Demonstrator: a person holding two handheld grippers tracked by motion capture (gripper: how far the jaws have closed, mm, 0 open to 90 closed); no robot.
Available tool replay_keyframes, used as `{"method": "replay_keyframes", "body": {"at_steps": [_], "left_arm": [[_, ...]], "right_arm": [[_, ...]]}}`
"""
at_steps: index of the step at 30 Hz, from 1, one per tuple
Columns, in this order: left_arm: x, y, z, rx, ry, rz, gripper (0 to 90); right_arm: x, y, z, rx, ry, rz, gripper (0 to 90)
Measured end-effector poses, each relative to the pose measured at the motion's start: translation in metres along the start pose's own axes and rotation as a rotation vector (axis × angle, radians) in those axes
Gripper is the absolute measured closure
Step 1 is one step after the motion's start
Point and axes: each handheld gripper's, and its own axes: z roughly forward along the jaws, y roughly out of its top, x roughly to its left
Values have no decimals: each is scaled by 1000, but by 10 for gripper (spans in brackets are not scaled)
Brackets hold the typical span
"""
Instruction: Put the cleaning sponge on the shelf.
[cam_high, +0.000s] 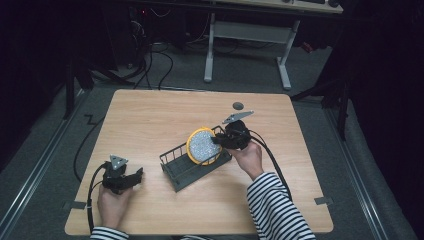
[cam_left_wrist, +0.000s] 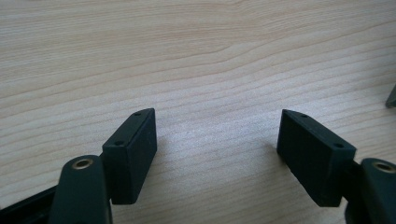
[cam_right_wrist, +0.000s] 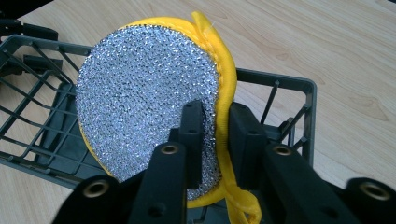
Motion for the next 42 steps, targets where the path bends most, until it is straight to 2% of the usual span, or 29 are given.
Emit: {"method": "replay_keyframes", "body": {"at_steps": [5, 8, 9, 13, 16, 18, 19, 22, 25, 26, 27, 28, 31, 34, 40, 41, 42], "left_arm": [[0, 0, 0, 0, -1, -2, 290], [0, 0, 0, 0, -1, 0, 290], [0, 0, 0, 0, 0, 0, 290], [0, 0, 0, 0, 0, 0, 290], [0, 0, 0, 0, 0, -2, 289], [0, 0, 0, 0, 1, -3, 289], [0, 0, 0, 0, 1, -4, 289], [0, 0, -1, 0, 0, -6, 290], [0, 0, -1, 0, -1, -7, 293], [0, 0, -1, 0, 0, -7, 294], [0, 0, -1, 0, -1, -6, 294], [0, -1, -1, 0, -1, -6, 293], [0, -1, -1, -1, -1, -7, 293], [0, -1, -1, 0, -1, -6, 293], [0, -1, -1, 1, -2, -6, 291], [0, -1, -1, 1, -2, -6, 291], [0, -1, -1, 0, 0, -5, 289]], "right_arm": [[0, 1, -3, -6, -11, 13, 544], [1, 1, -8, -27, -12, 19, 499], [4, 2, -15, -51, -30, 20, 477], [3, -4, -25, -79, -70, 28, 488], [-5, -11, -36, -86, -55, 76, 490], [-7, -17, -47, -121, -48, 107, 493], [-7, -20, -52, -123, -51, 107, 492], [-11, -27, -63, -105, -99, 109, 494], [-14, -34, -74, -120, -119, 137, 497], [-16, -43, -84, -132, -136, 150, 506], [-17, -47, -86, -141, -144, 151, 512], [-20, -53, -90, -151, -149, 173, 511], [-23, -61, -93, -137, -167, 191, 510], [-25, -81, -103, -167, -193, 215, 510], [-29, -109, -103, -156, -217, 245, 503], [-29, -109, -103, -156, -217, 245, 503], [-31, -118, -102, -148, -229, 254, 494]]}}
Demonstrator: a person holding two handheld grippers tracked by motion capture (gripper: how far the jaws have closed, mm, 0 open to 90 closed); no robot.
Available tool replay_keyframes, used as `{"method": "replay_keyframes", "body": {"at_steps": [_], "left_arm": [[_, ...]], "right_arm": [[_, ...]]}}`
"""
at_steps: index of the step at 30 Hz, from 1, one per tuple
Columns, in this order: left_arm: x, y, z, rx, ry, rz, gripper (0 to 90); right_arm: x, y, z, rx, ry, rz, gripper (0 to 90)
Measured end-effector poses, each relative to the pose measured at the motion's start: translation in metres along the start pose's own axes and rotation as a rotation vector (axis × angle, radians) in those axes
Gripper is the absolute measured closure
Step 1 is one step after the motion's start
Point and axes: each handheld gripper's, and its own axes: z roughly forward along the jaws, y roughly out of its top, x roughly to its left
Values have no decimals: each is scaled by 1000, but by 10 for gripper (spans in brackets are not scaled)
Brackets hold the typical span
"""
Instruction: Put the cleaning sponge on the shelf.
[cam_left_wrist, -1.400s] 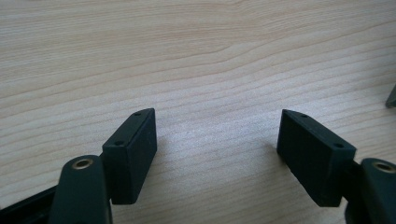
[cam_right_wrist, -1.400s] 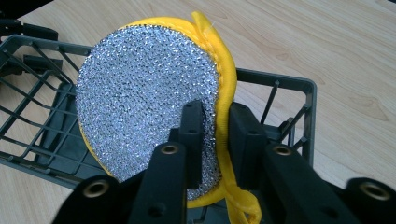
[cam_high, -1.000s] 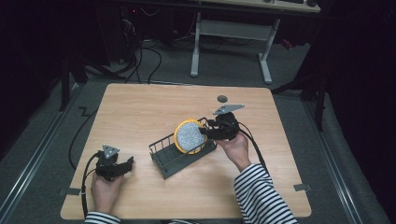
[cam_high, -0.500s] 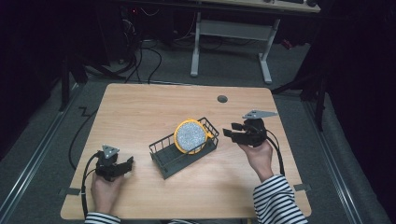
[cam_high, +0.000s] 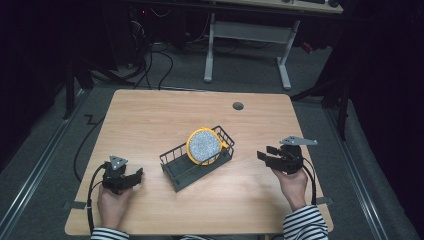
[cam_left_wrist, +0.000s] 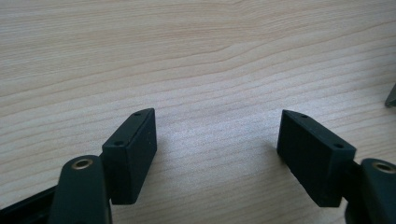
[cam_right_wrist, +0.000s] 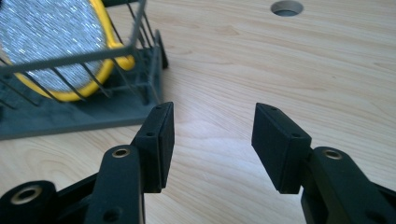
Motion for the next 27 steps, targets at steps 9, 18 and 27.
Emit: {"method": "replay_keyframes", "body": {"at_steps": [9, 18, 27], "left_arm": [[0, 0, 0, 0, -2, 1, 284], [0, 0, 0, 0, -1, 1, 284], [0, 0, 0, 0, -2, 0, 284]], "right_arm": [[-14, -50, 23, 55, -86, 22, 468], [-16, -70, 37, 67, -164, -5, 452], [-15, -69, 40, 76, -201, -29, 445]]}}
